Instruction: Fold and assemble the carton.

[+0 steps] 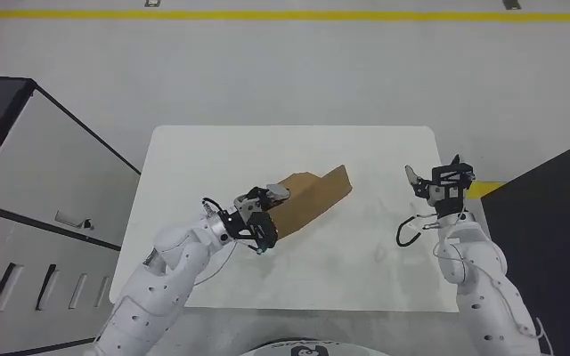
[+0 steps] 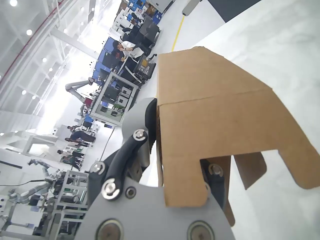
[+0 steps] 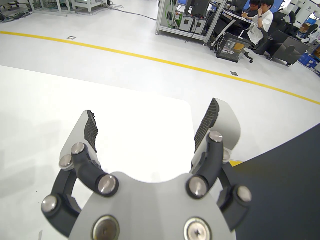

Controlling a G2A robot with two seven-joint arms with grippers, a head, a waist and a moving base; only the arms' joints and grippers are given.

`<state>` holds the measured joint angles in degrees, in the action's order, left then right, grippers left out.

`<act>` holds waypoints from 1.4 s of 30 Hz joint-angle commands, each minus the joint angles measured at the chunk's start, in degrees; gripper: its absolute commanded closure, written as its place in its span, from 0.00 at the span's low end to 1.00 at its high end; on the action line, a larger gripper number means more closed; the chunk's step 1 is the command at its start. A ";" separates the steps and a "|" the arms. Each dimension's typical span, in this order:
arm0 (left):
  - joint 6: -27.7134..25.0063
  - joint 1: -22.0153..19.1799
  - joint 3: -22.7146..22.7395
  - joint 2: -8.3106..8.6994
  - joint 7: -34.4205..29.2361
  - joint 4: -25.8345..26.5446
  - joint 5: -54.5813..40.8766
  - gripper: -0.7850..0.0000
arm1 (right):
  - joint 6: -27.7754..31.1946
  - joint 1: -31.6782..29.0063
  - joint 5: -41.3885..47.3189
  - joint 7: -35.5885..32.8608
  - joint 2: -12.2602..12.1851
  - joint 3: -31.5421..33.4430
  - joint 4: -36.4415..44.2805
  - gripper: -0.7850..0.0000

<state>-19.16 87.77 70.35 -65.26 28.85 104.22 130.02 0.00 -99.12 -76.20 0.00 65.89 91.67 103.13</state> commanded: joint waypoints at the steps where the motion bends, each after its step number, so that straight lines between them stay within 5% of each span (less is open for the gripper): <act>1: -1.38 0.08 -0.16 -0.06 0.01 -0.72 -2.41 1.00 | 0.00 0.00 0.00 0.00 0.00 0.00 0.00 0.00; 6: -16.16 -1.99 0.71 -0.09 0.07 -3.81 -18.06 1.00 | 0.00 0.00 0.00 0.00 0.00 0.00 0.00 0.00; 12: -25.41 -3.48 0.70 -0.33 -3.89 -6.93 -32.37 1.00 | 0.00 0.00 0.00 0.00 0.00 0.00 0.00 0.00; 21: -25.23 -3.28 0.50 -0.42 -5.27 -7.59 -34.55 1.00 | 0.00 0.00 0.00 0.00 0.00 0.00 0.00 0.00; 26: -31.43 -4.63 -0.47 -0.65 -9.22 -9.81 -45.64 1.00 | 0.48 0.01 0.16 -0.02 0.00 -0.08 -0.04 0.00; 36: -37.48 -7.74 -1.74 -0.57 -12.95 -11.20 -54.89 1.00 | 27.54 -1.11 11.99 -14.13 -1.51 3.96 0.65 0.00; 42: -37.28 -8.11 -1.80 -0.57 -13.09 -10.95 -54.94 1.00 | 28.31 -0.98 13.53 -15.15 -1.60 4.69 0.96 0.00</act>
<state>-56.43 79.65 68.55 -65.83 15.75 93.28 75.08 28.34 -100.10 -62.58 -15.18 64.28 96.37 104.11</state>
